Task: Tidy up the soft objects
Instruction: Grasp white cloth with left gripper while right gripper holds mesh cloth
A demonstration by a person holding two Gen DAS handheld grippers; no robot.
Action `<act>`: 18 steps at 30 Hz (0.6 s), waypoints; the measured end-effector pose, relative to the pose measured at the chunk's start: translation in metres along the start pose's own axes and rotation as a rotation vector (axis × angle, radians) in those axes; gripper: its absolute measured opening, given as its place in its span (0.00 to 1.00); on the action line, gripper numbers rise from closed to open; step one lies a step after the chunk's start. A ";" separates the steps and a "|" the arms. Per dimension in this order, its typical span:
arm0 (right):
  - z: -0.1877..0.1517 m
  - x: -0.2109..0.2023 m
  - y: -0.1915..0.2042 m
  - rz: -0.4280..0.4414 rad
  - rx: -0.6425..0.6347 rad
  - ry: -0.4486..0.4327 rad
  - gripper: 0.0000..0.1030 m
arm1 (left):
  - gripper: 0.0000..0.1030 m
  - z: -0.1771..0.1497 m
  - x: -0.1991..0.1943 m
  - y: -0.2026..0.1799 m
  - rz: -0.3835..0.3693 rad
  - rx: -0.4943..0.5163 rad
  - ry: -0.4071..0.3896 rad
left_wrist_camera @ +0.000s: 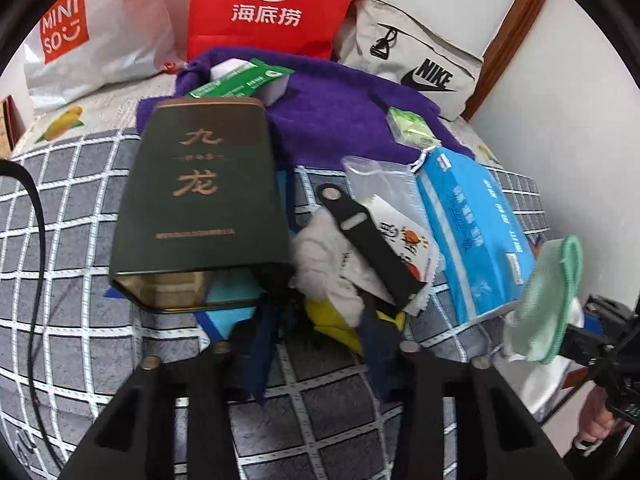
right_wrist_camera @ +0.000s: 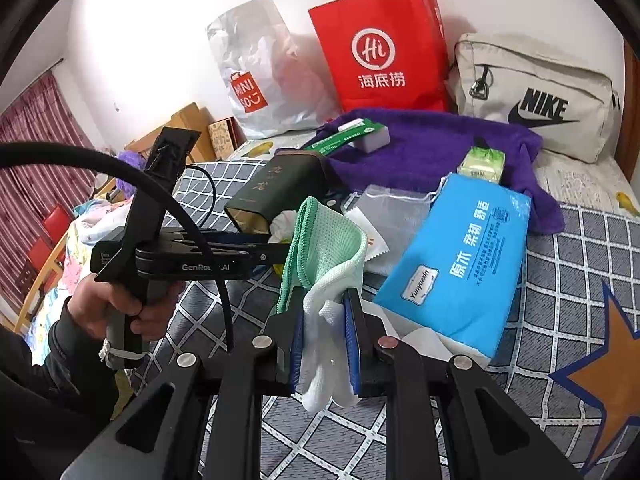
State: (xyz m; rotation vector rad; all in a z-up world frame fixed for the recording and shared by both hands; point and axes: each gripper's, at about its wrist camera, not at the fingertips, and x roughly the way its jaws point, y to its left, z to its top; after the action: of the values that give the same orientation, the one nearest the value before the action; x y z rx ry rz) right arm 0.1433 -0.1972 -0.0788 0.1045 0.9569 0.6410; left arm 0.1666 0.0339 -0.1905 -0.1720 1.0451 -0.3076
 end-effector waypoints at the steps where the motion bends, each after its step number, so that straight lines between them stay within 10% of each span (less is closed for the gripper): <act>1: -0.001 0.001 -0.001 0.004 0.004 0.001 0.18 | 0.30 0.001 0.000 -0.001 -0.003 -0.004 0.002; 18: -0.015 0.003 -0.005 0.043 0.025 0.013 0.18 | 0.28 -0.026 -0.026 -0.014 0.012 0.074 0.047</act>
State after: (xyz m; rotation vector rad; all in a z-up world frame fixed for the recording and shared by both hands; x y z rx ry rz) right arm 0.1353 -0.2030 -0.0913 0.1430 0.9778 0.6698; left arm 0.1295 0.0298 -0.1778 -0.0923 1.0795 -0.3404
